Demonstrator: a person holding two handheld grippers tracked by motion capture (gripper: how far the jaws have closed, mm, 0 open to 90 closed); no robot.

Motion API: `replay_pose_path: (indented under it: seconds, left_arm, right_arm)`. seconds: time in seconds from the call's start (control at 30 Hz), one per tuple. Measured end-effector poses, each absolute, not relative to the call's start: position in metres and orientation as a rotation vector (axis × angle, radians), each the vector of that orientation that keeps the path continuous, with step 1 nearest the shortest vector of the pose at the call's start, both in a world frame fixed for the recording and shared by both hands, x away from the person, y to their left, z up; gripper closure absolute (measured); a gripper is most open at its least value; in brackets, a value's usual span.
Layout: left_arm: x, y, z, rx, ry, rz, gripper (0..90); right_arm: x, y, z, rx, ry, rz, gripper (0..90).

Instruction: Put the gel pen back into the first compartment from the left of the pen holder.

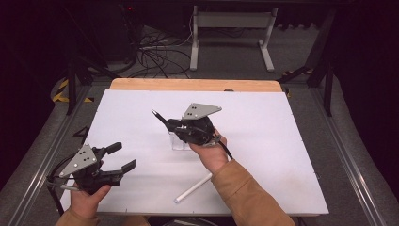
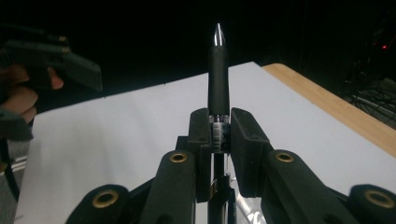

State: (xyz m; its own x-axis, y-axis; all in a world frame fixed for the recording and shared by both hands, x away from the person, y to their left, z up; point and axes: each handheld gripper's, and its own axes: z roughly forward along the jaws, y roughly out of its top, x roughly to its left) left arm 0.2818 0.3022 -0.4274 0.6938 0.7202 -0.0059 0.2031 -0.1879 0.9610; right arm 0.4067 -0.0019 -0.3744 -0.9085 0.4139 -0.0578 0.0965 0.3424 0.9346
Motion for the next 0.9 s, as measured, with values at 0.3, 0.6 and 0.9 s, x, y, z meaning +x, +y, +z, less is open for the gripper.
replay_pose_path:
  seconds: [0.3,0.6,0.9]
  left_arm:
    - [0.282,0.302,-0.428,1.742,0.738,0.553,21.7]
    - [0.283,0.302,-0.428,1.747,0.735,0.557,21.7]
    - [0.282,0.302,-0.428,1.743,0.738,0.547,21.8]
  right_arm:
    - [0.416,-0.001,-0.373,0.543,2.197,1.661,79.4]
    - [0.425,0.005,-0.376,0.589,2.101,1.639,79.4]
    - [0.432,0.014,-0.380,0.622,2.031,1.606,79.4]
